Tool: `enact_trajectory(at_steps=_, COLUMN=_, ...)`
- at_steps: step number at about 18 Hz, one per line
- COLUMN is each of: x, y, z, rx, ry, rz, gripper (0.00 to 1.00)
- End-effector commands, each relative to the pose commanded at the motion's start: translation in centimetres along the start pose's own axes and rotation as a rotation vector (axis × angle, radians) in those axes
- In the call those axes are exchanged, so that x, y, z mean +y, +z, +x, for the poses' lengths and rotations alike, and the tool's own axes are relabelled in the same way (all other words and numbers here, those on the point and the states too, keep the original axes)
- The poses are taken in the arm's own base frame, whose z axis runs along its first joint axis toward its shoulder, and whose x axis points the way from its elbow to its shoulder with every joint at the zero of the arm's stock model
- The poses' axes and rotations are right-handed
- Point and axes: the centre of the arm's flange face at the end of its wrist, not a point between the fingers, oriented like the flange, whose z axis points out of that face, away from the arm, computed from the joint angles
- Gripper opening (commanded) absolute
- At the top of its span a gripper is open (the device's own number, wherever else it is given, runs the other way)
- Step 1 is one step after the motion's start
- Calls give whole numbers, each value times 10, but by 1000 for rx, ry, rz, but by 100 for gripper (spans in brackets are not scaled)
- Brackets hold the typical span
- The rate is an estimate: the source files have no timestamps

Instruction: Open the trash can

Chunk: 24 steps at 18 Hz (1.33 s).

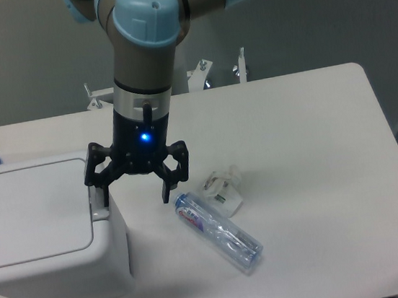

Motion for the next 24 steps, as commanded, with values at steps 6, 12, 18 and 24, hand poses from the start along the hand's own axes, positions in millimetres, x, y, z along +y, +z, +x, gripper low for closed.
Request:
enact_trajectory(at_steps=6, x=-7, y=-8, z=2, rx=-5, ry=13, rz=40, gripper=100)
enact_trajectory(at_steps=12, x=-64, y=-95, z=-34, rx=-96, ry=46, rz=265, gripper=100)
enact_trajectory(at_steps=18, x=-51, y=-110, z=-100, rx=-406, ry=155, rz=142, gripper=100)
enact_trajectory(at_steps=24, x=-16, y=-102, z=-155, rx=-507, ry=334, rz=-128, gripper=100)
